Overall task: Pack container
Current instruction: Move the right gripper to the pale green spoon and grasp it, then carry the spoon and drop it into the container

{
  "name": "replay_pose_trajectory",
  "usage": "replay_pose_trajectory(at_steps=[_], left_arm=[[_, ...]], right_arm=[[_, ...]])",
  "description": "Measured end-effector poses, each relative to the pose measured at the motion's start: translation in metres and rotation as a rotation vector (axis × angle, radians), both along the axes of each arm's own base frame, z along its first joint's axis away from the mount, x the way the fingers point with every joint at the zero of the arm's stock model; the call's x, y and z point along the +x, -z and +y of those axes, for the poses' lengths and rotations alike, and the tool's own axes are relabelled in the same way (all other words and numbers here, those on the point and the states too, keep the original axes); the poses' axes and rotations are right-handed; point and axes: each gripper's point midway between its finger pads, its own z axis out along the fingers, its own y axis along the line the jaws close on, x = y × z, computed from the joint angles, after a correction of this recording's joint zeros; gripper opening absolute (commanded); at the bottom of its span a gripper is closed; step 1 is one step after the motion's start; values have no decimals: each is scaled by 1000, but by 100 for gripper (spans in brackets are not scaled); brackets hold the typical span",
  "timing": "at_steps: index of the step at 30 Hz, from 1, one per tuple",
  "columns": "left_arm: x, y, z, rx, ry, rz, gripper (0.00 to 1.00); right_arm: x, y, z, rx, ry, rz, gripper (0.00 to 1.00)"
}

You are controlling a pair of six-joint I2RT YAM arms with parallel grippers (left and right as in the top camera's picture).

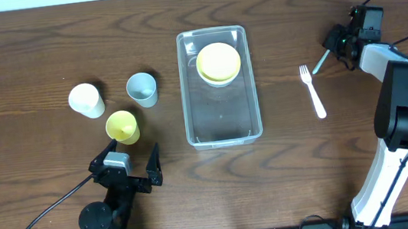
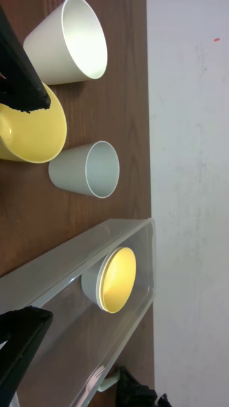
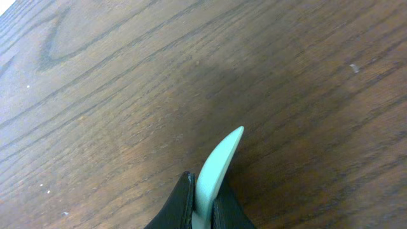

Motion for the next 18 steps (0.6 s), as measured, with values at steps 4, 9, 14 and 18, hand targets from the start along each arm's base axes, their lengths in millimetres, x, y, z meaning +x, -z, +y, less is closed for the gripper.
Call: replay_pose_trajectory(at_steps=[4,9,14,18], left_arm=[[0,0,0,0,0,0,98],[0,0,0,0,0,0,98],[0,0,0,0,0,0,98],[0,0,0,0,0,0,98]], right_arm=[[-5,-3,9,43,-31,15,1],[-24,-16,31,113,-120,38,1],[-24,-97,60,144,-251,-108,1],[-32,-187,102,116,-381,-284,1]])
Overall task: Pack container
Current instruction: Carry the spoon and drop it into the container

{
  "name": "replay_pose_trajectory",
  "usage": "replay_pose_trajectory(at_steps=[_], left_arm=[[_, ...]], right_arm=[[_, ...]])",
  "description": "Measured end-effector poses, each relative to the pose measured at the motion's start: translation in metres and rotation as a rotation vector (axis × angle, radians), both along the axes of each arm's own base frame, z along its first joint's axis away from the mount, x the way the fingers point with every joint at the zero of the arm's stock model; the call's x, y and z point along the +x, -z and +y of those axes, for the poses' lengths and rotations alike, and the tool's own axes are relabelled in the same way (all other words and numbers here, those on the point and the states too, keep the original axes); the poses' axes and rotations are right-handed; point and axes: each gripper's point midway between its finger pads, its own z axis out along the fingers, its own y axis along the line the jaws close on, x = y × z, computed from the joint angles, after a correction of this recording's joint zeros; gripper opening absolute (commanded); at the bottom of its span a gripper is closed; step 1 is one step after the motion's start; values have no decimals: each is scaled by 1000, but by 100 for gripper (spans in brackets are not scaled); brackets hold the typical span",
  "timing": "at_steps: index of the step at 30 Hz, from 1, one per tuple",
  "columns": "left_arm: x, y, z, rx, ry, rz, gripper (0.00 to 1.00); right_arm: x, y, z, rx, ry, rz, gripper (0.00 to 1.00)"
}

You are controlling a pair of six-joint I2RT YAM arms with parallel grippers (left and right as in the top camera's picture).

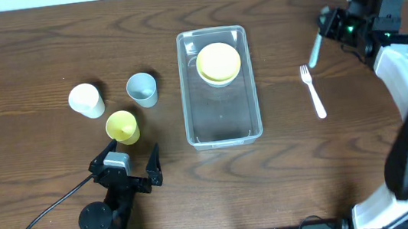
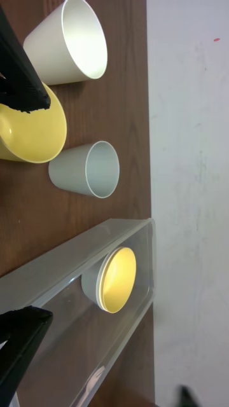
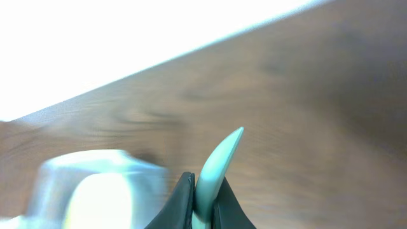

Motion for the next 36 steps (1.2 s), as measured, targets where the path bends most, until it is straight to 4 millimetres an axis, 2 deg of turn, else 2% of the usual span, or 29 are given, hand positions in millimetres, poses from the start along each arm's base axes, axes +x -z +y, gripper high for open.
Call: replay_pose_trajectory(at_steps=[2,3,4,5,13,16,20,30,36], left_arm=[[0,0,0,0,0,0,98],[0,0,0,0,0,0,98],[0,0,0,0,0,0,98],[0,0,0,0,0,0,98],[0,0,0,0,0,0,98],[0,0,0,0,0,0,98],[0,0,0,0,0,0,98],[0,0,0,0,0,0,98],[0,0,0,0,0,0,98]], right_arm=[[-7,-34,31,-4,-70,-74,2],[-10,-44,40,-5,-91,-97,3],[-15,-53,64,-5,-141,-118,4],[-18,-57,80,-8,-168,-130,4],[-28,-61,186,-33,-297,-211,3],[-29,-58,212,-38,-308,-228,3],[-28,-46,229,-49,-305,-225,2],[-10,13,234,-57,-271,-132,2],[-7,21,241,-37,-267,-124,2]])
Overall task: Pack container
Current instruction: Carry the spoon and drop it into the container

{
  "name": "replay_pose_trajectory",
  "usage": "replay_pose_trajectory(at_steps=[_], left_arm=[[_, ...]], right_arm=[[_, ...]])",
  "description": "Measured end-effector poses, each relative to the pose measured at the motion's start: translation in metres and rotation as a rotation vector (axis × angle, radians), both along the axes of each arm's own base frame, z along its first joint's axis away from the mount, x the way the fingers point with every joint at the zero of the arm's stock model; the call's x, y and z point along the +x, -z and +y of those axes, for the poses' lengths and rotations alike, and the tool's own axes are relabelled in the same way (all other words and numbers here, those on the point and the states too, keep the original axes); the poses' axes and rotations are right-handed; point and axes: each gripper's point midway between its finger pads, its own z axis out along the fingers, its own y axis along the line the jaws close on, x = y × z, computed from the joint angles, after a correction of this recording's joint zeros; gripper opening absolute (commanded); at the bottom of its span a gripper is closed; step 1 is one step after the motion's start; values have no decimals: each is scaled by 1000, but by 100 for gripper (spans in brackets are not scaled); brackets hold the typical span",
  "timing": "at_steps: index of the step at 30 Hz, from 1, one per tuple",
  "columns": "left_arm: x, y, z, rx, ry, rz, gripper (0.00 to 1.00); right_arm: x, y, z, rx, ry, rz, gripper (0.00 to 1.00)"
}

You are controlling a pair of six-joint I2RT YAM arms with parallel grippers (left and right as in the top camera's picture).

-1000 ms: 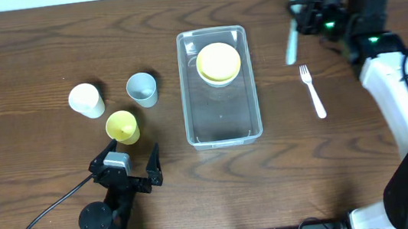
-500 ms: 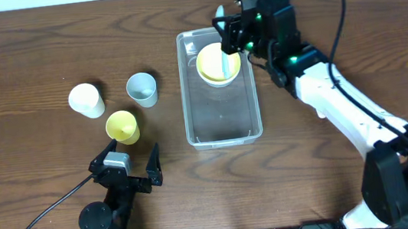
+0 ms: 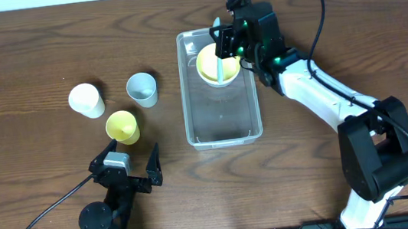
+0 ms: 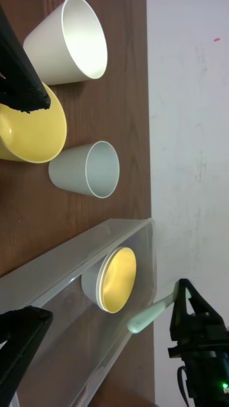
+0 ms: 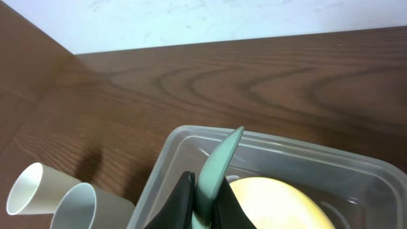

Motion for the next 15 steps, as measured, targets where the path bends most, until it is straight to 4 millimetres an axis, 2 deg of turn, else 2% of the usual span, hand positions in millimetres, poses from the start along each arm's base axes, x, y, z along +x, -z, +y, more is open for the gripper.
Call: replay_pose_trajectory(at_steps=[10,15], left_arm=[[0,0,0,0,0,0,98],[0,0,0,0,0,0,98]], right_arm=[[-9,1,43,65,-48,-20,1],[-9,20,53,85,-45,13,1]])
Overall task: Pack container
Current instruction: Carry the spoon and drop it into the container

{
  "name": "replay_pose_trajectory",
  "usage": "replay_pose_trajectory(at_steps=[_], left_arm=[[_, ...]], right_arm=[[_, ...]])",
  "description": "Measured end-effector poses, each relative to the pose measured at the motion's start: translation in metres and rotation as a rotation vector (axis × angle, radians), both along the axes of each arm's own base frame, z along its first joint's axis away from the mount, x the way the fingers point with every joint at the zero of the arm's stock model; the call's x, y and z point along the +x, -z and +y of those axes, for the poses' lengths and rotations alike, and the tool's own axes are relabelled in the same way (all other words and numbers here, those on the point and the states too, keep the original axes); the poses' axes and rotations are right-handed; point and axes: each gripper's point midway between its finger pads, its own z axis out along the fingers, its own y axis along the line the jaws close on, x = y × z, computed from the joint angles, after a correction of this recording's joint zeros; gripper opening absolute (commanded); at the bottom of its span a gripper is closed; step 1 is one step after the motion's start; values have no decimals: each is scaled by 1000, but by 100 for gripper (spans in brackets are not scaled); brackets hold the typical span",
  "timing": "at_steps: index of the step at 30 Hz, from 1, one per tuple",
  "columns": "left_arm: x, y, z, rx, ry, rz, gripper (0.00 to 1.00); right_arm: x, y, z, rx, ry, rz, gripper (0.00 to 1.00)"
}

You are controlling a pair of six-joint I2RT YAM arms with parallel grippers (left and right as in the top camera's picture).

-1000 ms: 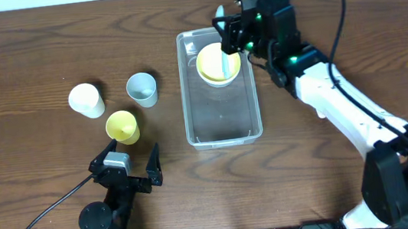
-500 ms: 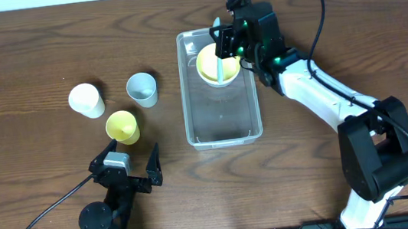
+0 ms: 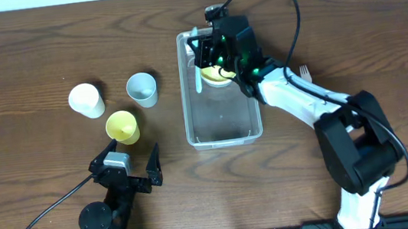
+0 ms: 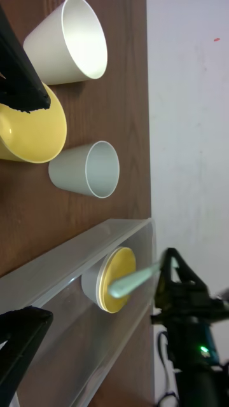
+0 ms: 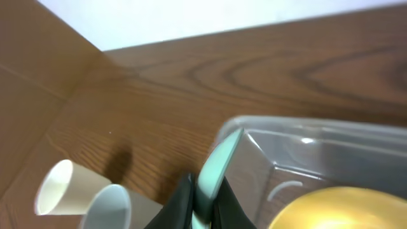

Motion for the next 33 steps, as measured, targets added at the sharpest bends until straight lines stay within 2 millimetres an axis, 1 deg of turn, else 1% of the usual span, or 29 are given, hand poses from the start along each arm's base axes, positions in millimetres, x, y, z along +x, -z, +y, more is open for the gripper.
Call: replay_pose_trajectory(at_steps=[3,4,5,6,7,8,9,13,15,18,20,22,25,27,29,31,33], left_arm=[[0,0,0,0,0,0,98],[0,0,0,0,0,0,98],[0,0,0,0,0,0,98],[0,0,0,0,0,0,98],[0,0,0,0,0,0,98],[0,0,0,0,0,0,98],[0,0,0,0,0,0,98],[0,0,0,0,0,0,98],[0,0,0,0,0,0,98],[0,0,0,0,0,0,98],[0,0,0,0,0,0,98],[0,0,0,0,0,0,98],[0,0,0,0,0,0,98],[0,0,0,0,0,0,98],[0,0,0,0,0,0,98],[0,0,0,0,0,0,98],[0,0,0,0,0,0,98]], right_arm=[[0,15,1,-6,7,29,3],[1,18,2,-6,7,34,9],[1,18,2,-2,10,36,19],[1,19,2,1,13,37,34],[2,19,3,5,16,36,47],[2,18,3,6,16,33,52],[2,18,3,9,16,31,54],[2,18,5,8,13,30,55],[1,18,5,10,9,31,55],[0,18,7,14,-4,33,51],[-3,18,10,18,-26,40,51],[-8,21,12,9,-54,66,53],[-18,26,13,-50,-94,148,61],[-25,17,10,-95,-120,186,63],[-34,-2,2,-141,-129,215,65],[-42,-30,-10,-168,-119,216,67],[-49,-61,-32,-190,-83,202,69]])
